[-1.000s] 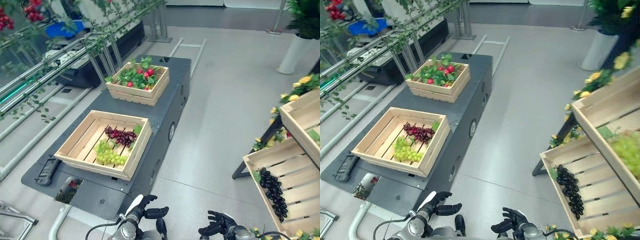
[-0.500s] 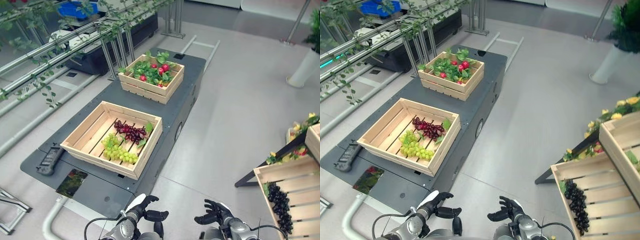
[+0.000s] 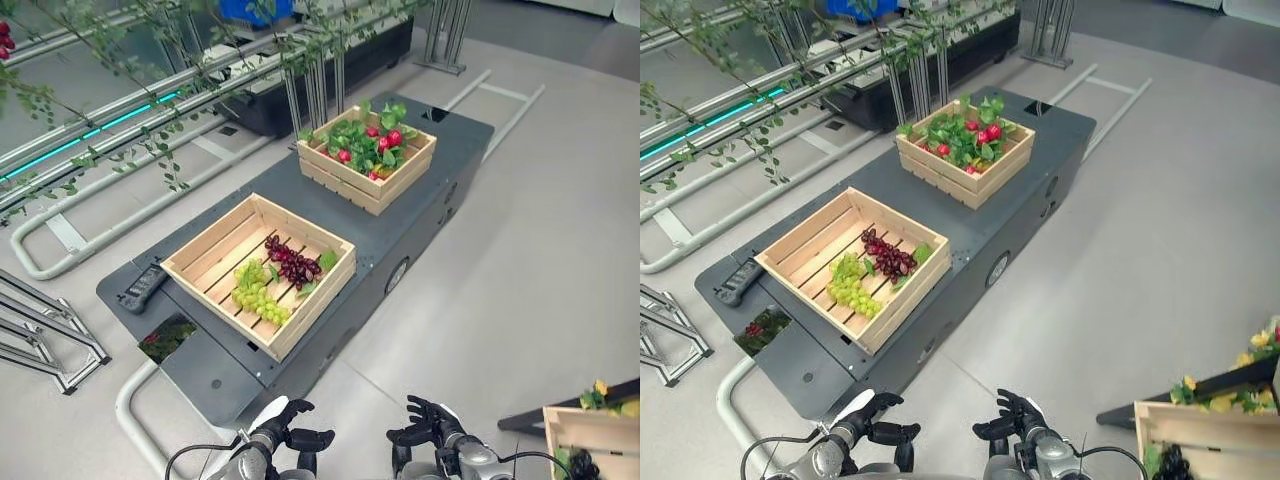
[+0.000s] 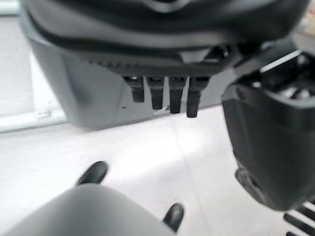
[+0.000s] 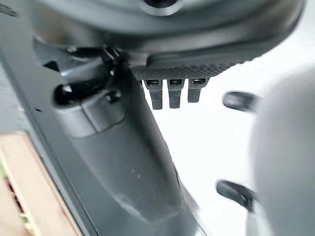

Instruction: Pick up the fruits from the basket on one side to the basket on the other side

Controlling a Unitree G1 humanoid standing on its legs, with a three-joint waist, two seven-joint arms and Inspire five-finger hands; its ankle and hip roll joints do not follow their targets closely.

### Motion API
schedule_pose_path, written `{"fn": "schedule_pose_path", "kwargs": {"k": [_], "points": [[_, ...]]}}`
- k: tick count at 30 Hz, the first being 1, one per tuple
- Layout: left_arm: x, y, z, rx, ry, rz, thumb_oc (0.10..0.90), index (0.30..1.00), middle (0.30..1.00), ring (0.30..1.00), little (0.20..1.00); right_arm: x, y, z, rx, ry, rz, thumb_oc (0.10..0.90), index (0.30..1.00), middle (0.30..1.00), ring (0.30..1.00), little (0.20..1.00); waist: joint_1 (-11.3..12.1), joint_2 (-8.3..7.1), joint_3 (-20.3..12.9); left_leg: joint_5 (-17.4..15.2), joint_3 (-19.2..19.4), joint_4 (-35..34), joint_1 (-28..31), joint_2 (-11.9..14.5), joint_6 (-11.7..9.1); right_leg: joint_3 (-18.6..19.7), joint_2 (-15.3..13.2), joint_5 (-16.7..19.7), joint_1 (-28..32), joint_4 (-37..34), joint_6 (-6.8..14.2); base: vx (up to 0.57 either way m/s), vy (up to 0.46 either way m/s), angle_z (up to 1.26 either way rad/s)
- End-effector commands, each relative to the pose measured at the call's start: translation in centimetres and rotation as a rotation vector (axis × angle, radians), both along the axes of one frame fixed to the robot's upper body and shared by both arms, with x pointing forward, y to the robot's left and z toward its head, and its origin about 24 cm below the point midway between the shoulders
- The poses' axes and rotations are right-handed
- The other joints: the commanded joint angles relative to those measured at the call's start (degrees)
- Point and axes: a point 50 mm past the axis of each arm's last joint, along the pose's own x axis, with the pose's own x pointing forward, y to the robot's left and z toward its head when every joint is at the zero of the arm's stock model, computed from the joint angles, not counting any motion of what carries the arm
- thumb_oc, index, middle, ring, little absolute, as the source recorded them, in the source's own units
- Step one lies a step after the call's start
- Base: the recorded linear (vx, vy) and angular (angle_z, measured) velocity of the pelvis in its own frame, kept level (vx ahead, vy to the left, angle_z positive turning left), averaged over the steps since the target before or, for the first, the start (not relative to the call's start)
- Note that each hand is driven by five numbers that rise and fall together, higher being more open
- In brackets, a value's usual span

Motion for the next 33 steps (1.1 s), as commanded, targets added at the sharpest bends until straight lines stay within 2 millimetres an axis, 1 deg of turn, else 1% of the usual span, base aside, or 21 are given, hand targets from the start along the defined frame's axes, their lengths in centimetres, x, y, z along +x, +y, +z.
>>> {"fn": "schedule_pose_path", "kwargs": {"k": [1,3,6,7,9,10,11,12,13,15,16,19,22,24,26,27,28,29,30,31,33], "points": [[3.2,-2.1,1.7,-0.080,-0.146,-0.060,0.800,0.900,0.900,0.900,0.900,1.7,0.2,0.7,0.010,-0.042,0.014,0.800,0.900,0.900,0.900,0.900,0.82,-2.78,-0.10,-2.67,0.55,2.22,-1.06,-1.25,-0.58,-0.02,-2.75,-0.53,-0.62,3.42,1.20,0.07,-0.084,0.12],[3.4,-2.2,1.8,-0.087,-0.158,-0.024,0.800,0.900,0.900,0.900,0.900,2.1,0.6,0.8,0.003,-0.048,0.057,0.800,0.900,0.900,0.900,0.900,1.01,-2.88,-0.11,-2.96,0.21,3.38,-1.63,-1.17,-1.04,-0.08,-2.30,-0.31,-0.49,2.37,0.58,0.04,-0.078,0.06],[3.7,-2.4,2.0,-0.087,-0.196,-0.031,0.800,0.900,0.900,0.900,0.900,2.1,0.6,0.8,0.006,-0.044,0.058,0.800,0.900,0.900,0.900,0.900,0.99,-3.67,0.02,-4.31,1.10,8.29,-3.74,-1.95,-1.27,-0.70,-2.57,-0.23,-0.38,2.25,-0.22,0.03,-0.028,0.11],[3.8,-2.7,2.2,-0.081,-0.235,-0.046,0.800,0.900,0.900,0.900,0.900,1.9,0.5,0.8,0.008,-0.041,0.048,0.800,0.900,0.900,0.900,0.900,1.01,-3.87,0.43,-3.68,1.87,12.10,-5.93,-2.41,-1.59,-1.25,-2.50,-0.34,0.06,2.25,-0.63,0.05,-0.019,0.24],[4.5,-3.1,2.8,-0.096,-0.277,-0.082,0.800,0.900,0.900,0.900,0.900,1.6,0.1,0.7,0.008,-0.041,0.015,0.800,0.900,0.900,0.900,0.900,1.26,-3.77,1.52,-2.68,4.19,14.22,-9.51,-3.70,-2.11,-1.79,-2.26,-0.86,1.67,1.87,-0.72,0.08,0.038,0.51],[4.9,-3.7,3.1,-0.102,-0.283,-0.142,0.800,0.900,0.900,0.900,0.900,1.8,-0.1,0.8,0.007,-0.051,-0.010,0.800,0.900,0.900,0.900,0.900,2.07,-2.68,2.10,0.29,5.50,8.07,-11.04,-3.52,-2.73,-2.04,-1.73,-1.28,2.76,1.21,-0.14,0.09,0.080,0.71],[4.9,-3.7,3.1,-0.102,-0.280,-0.149,0.800,0.900,0.900,0.900,0.900,1.9,-0.1,0.8,0.007,-0.051,-0.011,0.800,0.900,0.900,0.900,0.900,2.21,-2.62,2.25,0.73,5.57,7.20,-10.85,-3.51,-2.77,-2.03,-1.76,-1.37,2.99,1.13,-0.10,0.09,0.119,0.67],[4.8,-4.0,2.9,-0.094,-0.246,-0.186,0.800,0.900,0.900,0.900,0.900,2.3,0.1,1.0,-0.002,-0.051,-0.015,0.800,0.900,0.900,0.900,0.900,2.27,-2.54,2.26,0.69,4.50,5.96,-10.15,-3.84,-2.06,-1.44,-2.17,-1.51,2.67,1.32,0.19,0.06,0.087,0.42],[4.7,-4.0,2.8,-0.093,-0.238,-0.185,0.800,0.900,0.900,0.900,0.900,2.4,0.1,1.0,-0.004,-0.050,-0.017,0.800,0.900,0.900,0.900,0.900,2.22,-2.47,2.22,0.63,4.31,5.79,-10.08,-4.02,-1.86,-1.48,-2.25,-1.64,2.53,1.63,0.18,0.08,0.134,0.18],[4.7,-3.9,2.9,-0.093,-0.253,-0.184,0.800,0.900,0.900,0.900,0.900,2.4,0.2,0.9,0.019,-0.048,-0.031,0.800,0.900,0.900,0.900,0.900,2.46,-2.00,1.56,0.63,1.57,0.72,-6.42,-5.20,-0.55,-1.47,-2.12,-2.07,2.13,2.30,0.58,0.11,0.169,-0.14],[5.0,-3.9,3.0,-0.080,-0.241,-0.225,0.800,0.900,0.900,0.900,0.900,2.0,0.2,0.8,0.029,-0.044,-0.023,0.800,0.900,0.900,0.900,0.900,1.64,-1.82,0.80,0.27,4.19,-0.52,-4.65,-4.73,-0.46,-3.45,-2.54,-2.28,1.99,2.54,0.98,0.10,0.141,-0.29],[4.8,-3.6,2.7,-0.067,-0.206,-0.237,0.800,0.900,0.900,0.900,0.900,1.4,0.6,0.5,0.035,-0.034,-0.016,0.800,0.900,0.900,0.900,0.900,1.27,-2.01,0.04,-0.70,3.28,-0.89,-3.66,-5.63,0.23,-3.72,-3.24,-2.17,1.83,2.73,1.49,0.08,0.105,-0.13],[4.5,-3.1,2.5,-0.076,-0.205,-0.168,0.800,0.900,0.900,0.900,0.900,1.0,0.9,0.3,0.032,-0.028,-0.002,0.800,0.900,0.900,0.900,0.900,0.98,-2.23,-0.21,-1.43,4.00,-0.89,-3.05,-6.01,0.90,-3.71,-4.10,-2.21,1.25,3.64,2.15,0.03,0.088,-0.03],[4.5,-3.1,2.6,-0.066,-0.214,-0.176,0.800,0.900,0.900,0.900,0.900,1.0,1.1,0.3,0.037,-0.034,-0.018,0.800,0.900,0.900,0.900,0.900,1.03,-2.29,-0.18,-1.77,4.32,-0.89,-2.77,-6.18,1.43,-3.81,-4.78,-2.20,1.01,4.33,2.55,0.03,0.088,-0.07],[4.6,-3.1,2.6,-0.059,-0.211,-0.192,0.800,0.900,0.900,0.900,0.900,1.5,1.1,0.5,0.038,-0.060,-0.040,0.800,0.900,0.900,0.900,0.900,1.33,-2.13,-0.24,-1.82,4.78,-0.89,-2.82,-6.21,1.90,-4.02,-5.40,-2.91,0.55,6.24,2.87,0.03,0.096,0.03],[4.7,-3.0,2.7,-0.057,-0.211,-0.199,0.800,0.900,0.900,0.900,0.900,2.1,1.3,0.8,0.035,-0.094,-0.045,0.800,0.900,0.900,0.900,0.900,1.60,-1.79,-0.07,-1.56,5.46,-0.50,-3.47,-6.03,2.48,-3.67,-5.30,-4.39,-0.59,12.19,2.96,0.00,0.086,0.00],[4.7,-2.9,2.7,-0.056,-0.210,-0.202,0.800,0.900,0.900,0.900,0.900,2.2,1.3,0.9,0.035,-0.100,-0.046,0.800,0.900,0.900,0.900,0.900,1.63,-1.74,-0.04,-1.49,5.64,-0.32,-3.71,-6.03,2.67,-3.57,-5.34,-4.68,-1.39,14.34,3.11,-0.03,0.118,-0.02],[4.9,-2.9,2.8,-0.052,-0.212,-0.209,0.800,0.900,0.900,0.900,0.900,2.7,1.3,1.2,0.033,-0.126,-0.046,0.800,0.900,0.900,0.900,0.900,1.50,-1.14,0.62,-1.15,5.79,-0.06,-4.18,-5.75,3.10,-3.25,-5.88,-3.12,-5.73,23.12,3.54,-0.05,0.081,-0.11],[5.0,-2.9,2.8,-0.044,-0.214,-0.218,0.800,0.900,0.900,0.900,0.900,3.1,1.1,1.5,0.032,-0.144,-0.047,0.800,0.900,0.900,0.900,0.900,1.29,-0.86,1.46,-1.22,5.65,0.03,-4.42,-5.66,3.28,-2.64,-6.06,-1.67,-9.13,27.64,3.66,-0.05,0.064,-0.26],[5.1,-2.9,2.9,-0.041,-0.217,-0.220,0.800,0.900,0.900,0.900,0.900,3.3,1.1,1.6,0.032,-0.151,-0.051,0.800,0.900,0.900,0.900,0.900,1.12,-0.80,1.83,-1.25,5.50,0.03,-4.41,-5.65,3.33,-2.27,-5.78,-1.33,-10.22,28.85,3.67,0.03,-0.042,-0.51],[5.4,-2.4,3.0,-0.021,-0.217,-0.215,0.800,0.900,0.900,0.900,0.900,3.7,0.6,1.9,0.045,-0.171,-0.071,0.800,0.900,0.900,0.900,0.900,-0.02,-1.31,3.26,-1.85,4.35,-0.16,-3.72,-5.54,2.91,-0.82,-4.60,-0.97,-11.61,24.82,3.49,0.11,-0.147,-0.39]]}}
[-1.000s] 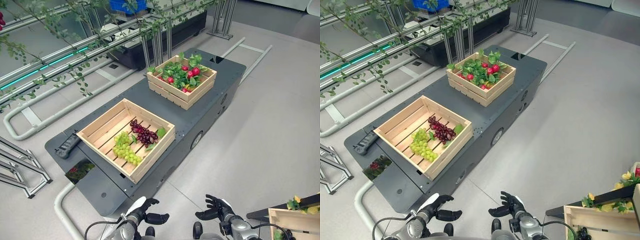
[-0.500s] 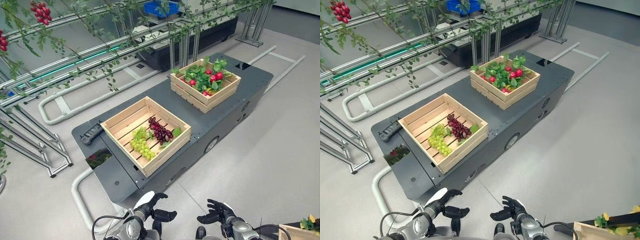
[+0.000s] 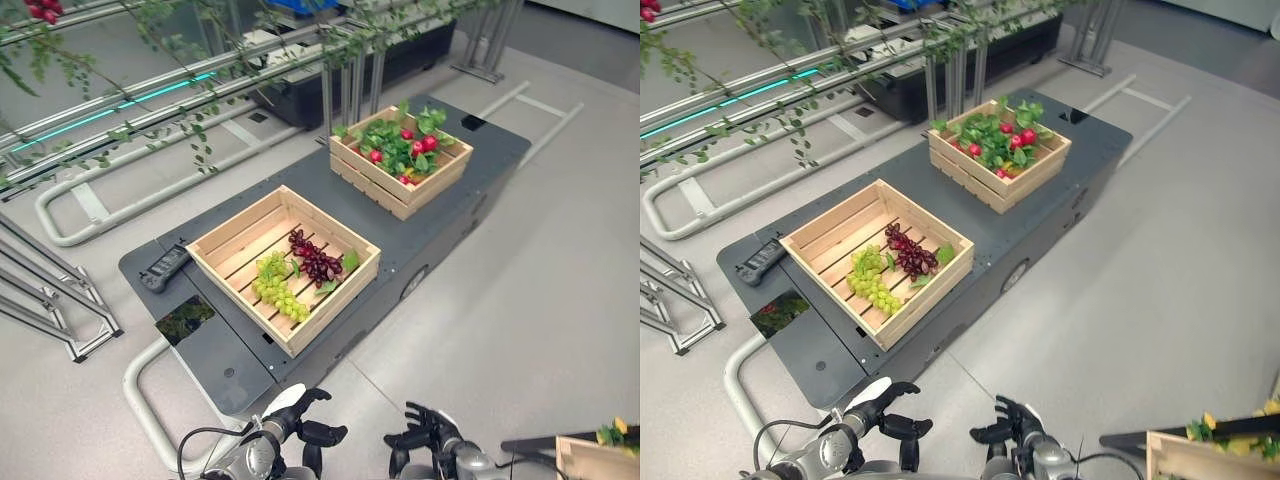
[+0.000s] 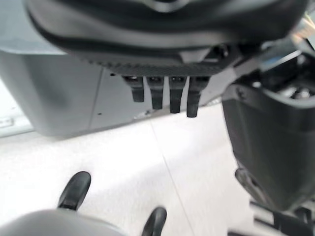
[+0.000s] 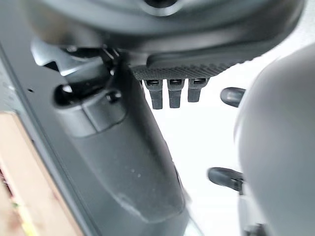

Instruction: Pick up the fruits from the basket on one side to the basket on the other side

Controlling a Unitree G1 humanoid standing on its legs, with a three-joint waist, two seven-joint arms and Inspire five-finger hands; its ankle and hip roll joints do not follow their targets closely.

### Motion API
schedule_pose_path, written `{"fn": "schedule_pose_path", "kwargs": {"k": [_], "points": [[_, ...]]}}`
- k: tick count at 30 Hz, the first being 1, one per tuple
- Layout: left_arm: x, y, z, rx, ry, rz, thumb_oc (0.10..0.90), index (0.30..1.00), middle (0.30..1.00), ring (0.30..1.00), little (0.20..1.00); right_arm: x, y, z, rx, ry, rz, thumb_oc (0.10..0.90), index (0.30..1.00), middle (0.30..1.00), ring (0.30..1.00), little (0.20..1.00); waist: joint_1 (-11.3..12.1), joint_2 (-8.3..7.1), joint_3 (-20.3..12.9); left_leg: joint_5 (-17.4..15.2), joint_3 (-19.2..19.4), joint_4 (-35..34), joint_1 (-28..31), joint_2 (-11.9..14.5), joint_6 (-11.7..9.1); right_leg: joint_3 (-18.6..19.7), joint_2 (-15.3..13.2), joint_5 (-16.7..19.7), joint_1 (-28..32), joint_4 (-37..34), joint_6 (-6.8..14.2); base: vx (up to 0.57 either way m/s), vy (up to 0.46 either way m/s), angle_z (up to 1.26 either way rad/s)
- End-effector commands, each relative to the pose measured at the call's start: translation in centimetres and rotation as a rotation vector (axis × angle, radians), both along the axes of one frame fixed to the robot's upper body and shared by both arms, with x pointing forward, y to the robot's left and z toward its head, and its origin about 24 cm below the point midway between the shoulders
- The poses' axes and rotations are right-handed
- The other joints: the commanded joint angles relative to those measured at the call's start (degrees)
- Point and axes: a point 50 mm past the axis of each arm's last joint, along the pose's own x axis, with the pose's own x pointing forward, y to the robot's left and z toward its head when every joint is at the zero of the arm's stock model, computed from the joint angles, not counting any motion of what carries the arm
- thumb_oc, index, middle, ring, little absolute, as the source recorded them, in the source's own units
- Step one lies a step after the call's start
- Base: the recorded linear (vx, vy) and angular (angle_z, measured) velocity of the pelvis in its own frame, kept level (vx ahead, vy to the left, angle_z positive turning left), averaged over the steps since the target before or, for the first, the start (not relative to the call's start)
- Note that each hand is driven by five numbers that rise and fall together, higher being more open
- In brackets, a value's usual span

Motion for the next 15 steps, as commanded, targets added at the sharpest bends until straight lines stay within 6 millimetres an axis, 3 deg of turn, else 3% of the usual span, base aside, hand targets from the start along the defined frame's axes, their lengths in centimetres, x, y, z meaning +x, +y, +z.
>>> {"fn": "schedule_pose_path", "kwargs": {"k": [1,4,7,11,13,15], "points": [[3.5,-1.0,2.0,-0.046,-0.127,-0.019,0.800,0.900,0.900,0.900,0.900,3.0,-0.7,1.8,-0.002,-0.161,-0.045,0.800,0.900,0.900,0.900,0.900,-0.85,-0.01,3.08,-2.59,-2.79,1.19,-0.12,-1.43,-0.89,2.64,-0.63,1.18,1.49,2.57,-0.24,0.09,-0.196,0.08],[5.3,-1.0,3.1,-0.060,-0.200,0.008,0.800,0.900,0.900,0.900,0.900,4.7,-1.1,2.7,-0.018,-0.196,-0.052,0.800,0.900,0.900,0.900,0.900,-1.91,-0.60,4.86,-3.70,-3.02,0.48,-0.48,-1.04,-1.85,3.90,-1.32,4.10,0.98,-13.60,-0.12,0.00,-0.330,0.17],[5.1,-0.9,2.9,-0.064,-0.199,0.049,0.800,0.900,0.900,0.900,0.900,4.4,-1.0,2.3,-0.031,-0.155,-0.080,0.800,0.900,0.900,0.900,0.900,-1.76,-0.72,4.32,-2.74,-3.70,1.02,-1.63,-0.39,-1.79,5.83,0.25,2.41,3.11,-12.18,-0.84,0.12,-0.254,0.49],[3.9,-0.8,2.7,-0.105,-0.238,0.114,0.800,0.900,0.900,0.900,0.900,3.3,-1.1,1.8,0.002,-0.124,-0.082,0.800,0.900,0.900,0.900,0.900,-0.94,-2.74,3.91,-4.37,-2.17,10.47,-3.15,1.31,-3.35,2.79,0.69,1.62,7.21,-14.14,-2.71,0.22,-0.248,0.46],[3.9,-1.1,2.8,-0.116,-0.269,0.101,0.800,0.900,0.900,0.900,0.900,2.8,-1.6,1.7,0.002,-0.114,-0.100,0.800,0.900,0.900,0.900,0.900,-0.11,-3.37,4.63,-2.50,-2.86,18.41,-8.45,1.41,-4.64,2.53,0.90,1.38,9.11,-15.07,-3.95,0.08,-0.124,0.25],[4.0,-1.8,3.0,-0.152,-0.277,0.078,0.800,0.900,0.900,0.900,0.900,2.7,-2.0,1.7,-0.008,-0.119,-0.120,0.800,0.900,0.900,0.900,0.900,0.89,-2.56,5.69,1.51,-3.06,16.30,-11.86,2.36,-6.50,2.20,1.63,1.06,11.84,-16.94,-4.06,0.06,-0.001,0.25]]}}
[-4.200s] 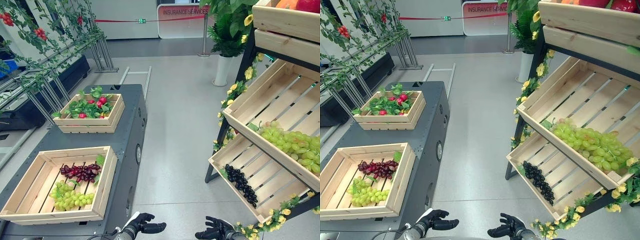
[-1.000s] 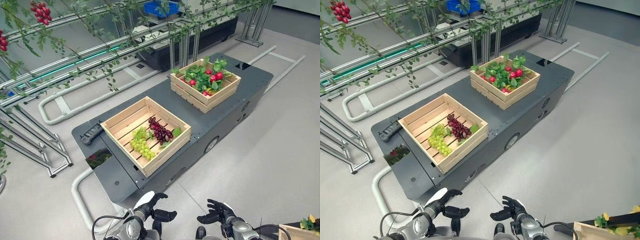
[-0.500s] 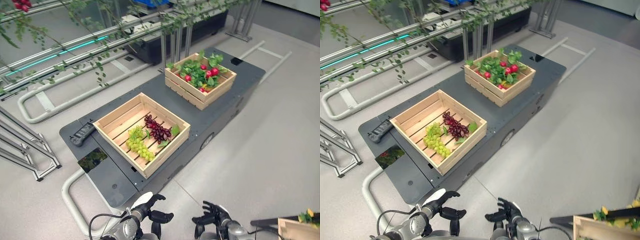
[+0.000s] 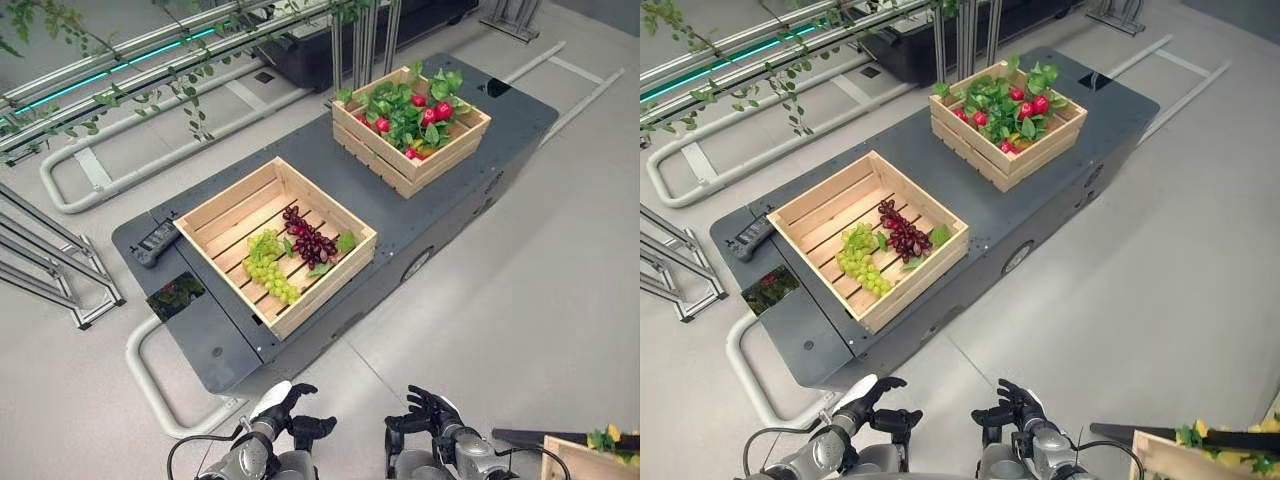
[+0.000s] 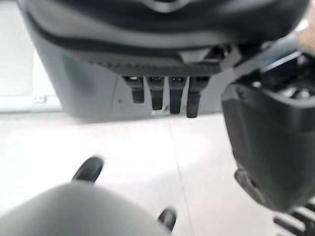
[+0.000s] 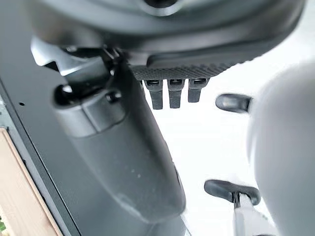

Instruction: Pick up the fruits from the basket on one side to the basket on the other side

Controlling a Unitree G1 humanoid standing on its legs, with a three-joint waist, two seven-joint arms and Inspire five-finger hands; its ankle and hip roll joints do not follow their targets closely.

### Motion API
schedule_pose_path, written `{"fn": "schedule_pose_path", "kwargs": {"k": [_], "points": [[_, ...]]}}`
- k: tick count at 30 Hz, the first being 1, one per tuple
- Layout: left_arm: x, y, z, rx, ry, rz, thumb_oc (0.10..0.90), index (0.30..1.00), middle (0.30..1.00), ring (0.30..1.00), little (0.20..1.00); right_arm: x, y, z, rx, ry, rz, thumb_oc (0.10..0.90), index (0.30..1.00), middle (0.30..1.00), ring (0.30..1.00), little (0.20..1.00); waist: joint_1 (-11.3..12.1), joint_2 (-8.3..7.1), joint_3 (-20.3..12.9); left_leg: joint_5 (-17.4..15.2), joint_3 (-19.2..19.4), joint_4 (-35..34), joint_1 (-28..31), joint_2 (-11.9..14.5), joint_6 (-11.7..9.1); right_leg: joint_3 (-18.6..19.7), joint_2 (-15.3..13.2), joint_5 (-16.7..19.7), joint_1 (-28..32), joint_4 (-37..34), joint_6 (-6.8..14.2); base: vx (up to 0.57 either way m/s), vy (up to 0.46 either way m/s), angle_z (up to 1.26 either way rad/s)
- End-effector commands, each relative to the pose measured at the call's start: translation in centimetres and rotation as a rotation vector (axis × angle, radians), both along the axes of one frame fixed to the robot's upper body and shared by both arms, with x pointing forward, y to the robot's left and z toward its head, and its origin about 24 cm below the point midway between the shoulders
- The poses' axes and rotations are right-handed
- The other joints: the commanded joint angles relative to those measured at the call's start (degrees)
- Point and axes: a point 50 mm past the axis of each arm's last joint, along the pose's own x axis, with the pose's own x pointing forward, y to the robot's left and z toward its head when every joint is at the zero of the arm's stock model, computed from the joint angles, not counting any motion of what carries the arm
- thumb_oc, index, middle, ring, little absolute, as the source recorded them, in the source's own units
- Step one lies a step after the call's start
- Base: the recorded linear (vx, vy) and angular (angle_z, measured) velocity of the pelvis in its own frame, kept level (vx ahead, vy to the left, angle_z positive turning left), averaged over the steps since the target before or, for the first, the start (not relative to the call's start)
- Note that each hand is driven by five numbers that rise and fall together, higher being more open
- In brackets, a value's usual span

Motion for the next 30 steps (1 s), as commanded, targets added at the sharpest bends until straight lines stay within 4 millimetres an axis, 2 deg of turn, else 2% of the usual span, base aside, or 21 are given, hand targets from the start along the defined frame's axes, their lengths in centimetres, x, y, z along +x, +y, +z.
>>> {"fn": "schedule_pose_path", "kwargs": {"k": [1,2,5,8,12,14,15,17,19,20,22,30], "points": [[3.4,-3.6,2.5,-0.138,-0.194,-0.101,0.800,0.900,0.900,0.900,0.900,2.4,-1.4,1.5,-0.007,-0.114,-0.069,0.800,0.900,0.900,0.900,0.900,1.04,-0.39,1.54,1.09,2.18,-0.84,-2.56,0.51,-0.88,0.83,-0.56,2.64,0.29,2.24,0.50,0.08,0.080,0.06],[3.3,-4.4,2.5,-0.148,-0.183,-0.142,0.800,0.900,0.900,0.900,0.900,2.5,-1.5,1.6,-0.015,-0.113,-0.084,0.800,0.900,0.900,0.900,0.900,1.10,0.07,1.36,1.07,2.91,-5.80,-0.37,0.87,-0.55,0.51,-0.73,2.66,0.87,0.97,0.80,0.09,0.093,0.01],[2.8,-5.3,2.2,-0.134,-0.160,-0.234,0.800,0.900,0.900,0.900,0.900,2.1,-1.7,1.3,-0.022,-0.093,-0.092,0.800,0.900,0.900,0.900,0.900,0.68,0.63,-0.06,0.74,2.27,-9.88,2.22,0.78,0.04,-0.65,-1.26,2.38,0.59,0.84,1.16,0.09,0.080,-0.05],[2.8,-5.3,2.6,-0.160,-0.220,-0.217,0.800,0.900,0.900,0.900,0.900,1.3,-1.2,0.8,-0.035,-0.067,-0.043,0.800,0.900,0.900,0.900,0.900,0.24,1.61,-2.05,0.36,1.49,-13.75,5.77,0.20,0.09,-2.00,-1.24,1.72,0.94,0.78,1.47,0.17,0.064,-0.05],[4.1,-6.0,5.6,-0.203,-0.513,-0.308,0.800,0.900,0.900,0.900,0.900,1.0,-1.0,0.7,-0.025,-0.066,-0.030,0.800,0.900,0.900,0.900,0.900,0.43,1.89,-2.96,-0.93,0.33,-14.00,6.84,-0.56,0.19,-2.27,-1.57,1.55,1.32,0.34,1.84,0.08,0.026,0.10],[6.4,-6.4,9.0,-0.224,-0.690,-0.353,0.800,0.900,0.900,0.900,0.900,1.1,-1.3,0.8,-0.036,-0.065,-0.035,0.800,0.900,0.900,0.900,0.900,0.66,2.34,-3.20,-1.31,0.17,-14.00,7.10,-0.66,0.15,-2.37,-1.91,1.40,1.55,0.26,1.95,0.06,0.053,0.08],[7.8,-6.5,11.7,-0.228,-0.809,-0.388,0.800,0.900,0.900,0.900,0.900,1.1,-1.6,0.9,-0.039,-0.066,-0.050,0.800,0.900,0.900,0.900,0.900,0.84,2.67,-3.31,-1.55,0.09,-14.00,7.15,-0.67,0.18,-2.52,-2.15,1.23,1.60,0.29,1.97,0.06,0.067,0.14],[8.8,-6.2,14.3,-0.229,-0.921,-0.399,0.800,0.900,0.900,0.900,0.900,1.0,-1.9,0.9,-0.043,-0.065,-0.061,0.800,0.900,0.900,0.900,0.900,1.03,2.97,-3.39,-1.70,0.04,-14.00,7.24,-0.65,0.23,-2.65,-2.37,1.02,1.70,0.44,1.98,0.06,0.060,0.16],[10.3,-4.5,20.4,-0.219,-1.134,-0.401,0.800,0.900,0.900,0.900,0.900,0.6,-2.5,0.9,-0.055,-0.058,-0.081,0.800,0.900,0.900,0.900,0.900,1.50,3.51,-3.54,-1.76,-0.02,-14.00,7.20,-0.49,0.18,-3.07,-2.87,0.83,1.88,0.62,2.05,0.07,0.056,0.14],[10.5,-4.2,21.6,-0.212,-1.170,-0.399,0.800,0.900,0.900,0.900,0.900,0.4,-2.6,0.9,-0.056,-0.057,-0.086,0.800,0.900,0.900,0.900,0.900,1.58,3.58,-3.58,-1.77,-0.06,-14.00,7.16,-0.48,0.17,-3.15,-2.97,0.83,1.90,0.61,2.06,0.05,0.031,0.08],[11.0,-2.9,25.5,-0.205,-1.292,-0.360,0.800,0.900,0.900,0.900,0.900,-0.2,-3.0,0.7,-0.058,-0.053,-0.105,0.800,0.900,0.900,0.900,0.900,1.85,3.78,-3.72,-1.83,-0.28,-14.00,6.95,-0.40,0.10,-3.47,-3.30,0.78,1.88,0.60,2.10,0.07,0.027,0.06],[11.8,0.6,31.5,0.073,-1.580,-0.274,0.800,0.900,0.900,0.900,0.900,-2.1,-3.5,0.2,-0.045,-0.041,-0.102,0.800,0.900,0.900,0.900,0.900,1.04,3.77,-3.89,-2.02,-0.30,-13.63,7.28,-0.03,-0.14,-3.80,-3.43,0.20,2.32,0.97,2.04,0.10,0.021,0.04]]}}
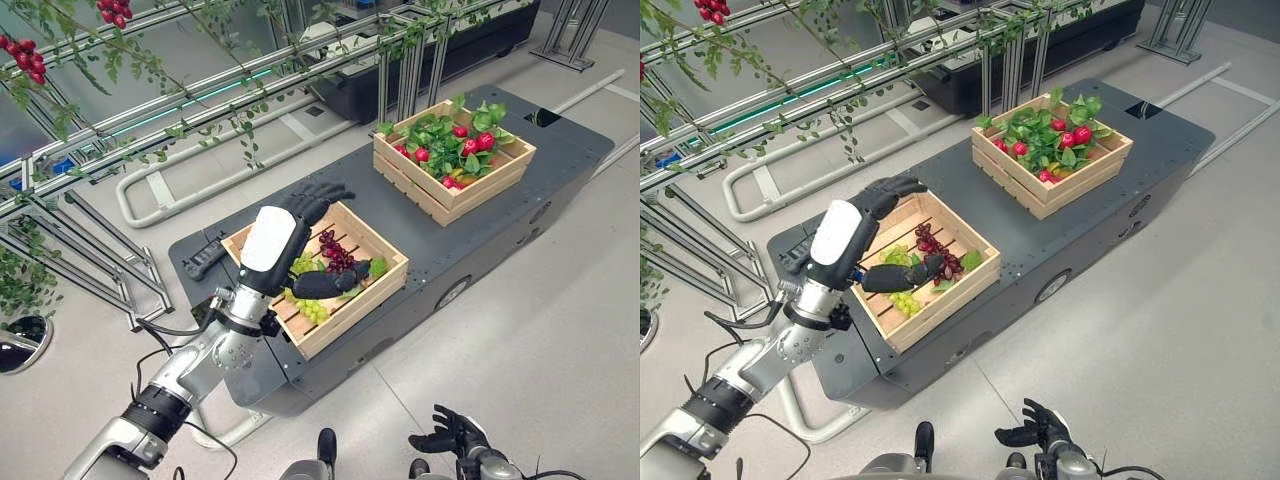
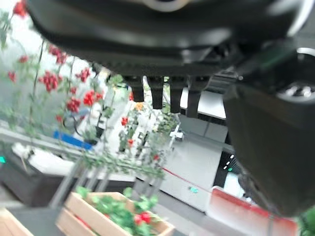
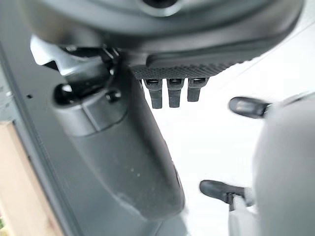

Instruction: Pick up the fruits from the basket on one side to the basket on the other side

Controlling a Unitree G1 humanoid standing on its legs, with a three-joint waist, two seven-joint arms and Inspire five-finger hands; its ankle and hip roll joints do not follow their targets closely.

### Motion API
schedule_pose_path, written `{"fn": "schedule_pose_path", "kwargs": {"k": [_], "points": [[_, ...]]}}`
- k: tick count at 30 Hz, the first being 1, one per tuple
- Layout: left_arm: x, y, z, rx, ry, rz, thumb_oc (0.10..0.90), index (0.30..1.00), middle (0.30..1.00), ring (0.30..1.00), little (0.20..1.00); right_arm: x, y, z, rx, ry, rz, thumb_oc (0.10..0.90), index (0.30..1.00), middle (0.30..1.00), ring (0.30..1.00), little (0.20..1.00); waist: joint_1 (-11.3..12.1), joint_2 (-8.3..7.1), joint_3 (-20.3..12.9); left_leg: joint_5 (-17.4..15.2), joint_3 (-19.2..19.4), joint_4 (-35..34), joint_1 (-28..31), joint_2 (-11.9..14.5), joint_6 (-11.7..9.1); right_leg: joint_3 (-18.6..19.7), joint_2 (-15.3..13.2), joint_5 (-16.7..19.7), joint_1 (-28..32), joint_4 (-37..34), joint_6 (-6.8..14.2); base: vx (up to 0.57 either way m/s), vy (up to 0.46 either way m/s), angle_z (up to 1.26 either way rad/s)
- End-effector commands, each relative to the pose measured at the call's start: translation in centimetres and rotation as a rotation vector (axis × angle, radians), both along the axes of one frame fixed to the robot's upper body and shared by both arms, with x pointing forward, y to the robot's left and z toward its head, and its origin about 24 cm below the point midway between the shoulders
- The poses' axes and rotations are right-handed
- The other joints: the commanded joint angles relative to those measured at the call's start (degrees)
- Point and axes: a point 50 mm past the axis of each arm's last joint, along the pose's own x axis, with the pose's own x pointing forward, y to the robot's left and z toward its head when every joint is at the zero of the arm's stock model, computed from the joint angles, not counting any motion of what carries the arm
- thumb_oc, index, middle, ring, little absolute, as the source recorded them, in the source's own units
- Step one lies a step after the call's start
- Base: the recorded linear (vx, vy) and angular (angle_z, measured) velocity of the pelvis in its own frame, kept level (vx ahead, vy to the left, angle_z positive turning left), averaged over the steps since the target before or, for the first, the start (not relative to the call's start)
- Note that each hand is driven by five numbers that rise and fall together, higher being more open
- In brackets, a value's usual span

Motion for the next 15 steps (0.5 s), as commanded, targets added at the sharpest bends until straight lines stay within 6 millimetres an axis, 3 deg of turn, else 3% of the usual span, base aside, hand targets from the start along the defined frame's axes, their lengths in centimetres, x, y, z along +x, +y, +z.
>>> {"fn": "schedule_pose_path", "kwargs": {"k": [1,3,7,9,15], "points": [[2.1,1.6,8.2,-0.003,-0.345,0.087,0.800,0.900,0.900,0.900,0.900,2.7,0.2,1.2,0.027,-0.144,-0.014,0.800,0.900,0.900,0.900,0.900,0.07,-2.80,0.94,-4.35,0.89,0.93,1.40,1.10,-1.77,0.73,-3.37,1.59,-2.71,3.19,-0.84,0.08,0.039,0.01],[2.6,2.0,9.2,0.025,-0.366,0.123,0.800,0.900,0.900,0.900,0.900,3.1,0.0,1.5,0.034,-0.164,-0.004,0.800,0.900,0.900,0.900,0.900,-0.36,-2.65,1.43,-4.36,0.93,1.35,1.10,1.09,-1.80,1.08,-3.38,1.29,-3.32,4.00,-0.94,0.02,0.050,0.00],[4.0,2.0,10.9,0.159,-0.420,0.187,0.800,0.900,0.900,0.900,0.900,5.9,-0.5,3.2,0.054,-0.277,0.010,0.800,0.900,0.900,0.900,0.900,-1.32,-2.41,4.65,-5.01,0.58,6.18,-2.86,0.69,-1.96,2.39,-3.60,0.23,-7.31,8.27,-1.64,-0.13,0.077,0.03],[5.4,2.4,12.2,0.223,-0.455,0.246,0.800,0.900,0.900,0.900,0.900,9.2,-0.9,5.5,0.067,-0.404,0.036,0.800,0.900,0.900,0.900,0.900,-2.27,-2.19,8.97,-5.79,0.52,12.74,-8.29,0.30,-2.35,3.40,-3.67,-1.18,-12.37,13.83,-2.60,-0.28,0.106,0.01],[7.4,4.3,15.0,0.352,-0.499,0.386,0.800,0.900,0.900,0.900,0.900,13.5,-0.5,9.0,0.081,-0.568,0.100,0.800,0.900,0.900,0.900,0.900,-3.59,-3.36,15.75,-8.02,1.36,23.68,-18.77,0.37,-1.23,5.48,-3.54,-3.39,-24.62,26.14,-3.71,-0.21,0.061,-0.06]]}}
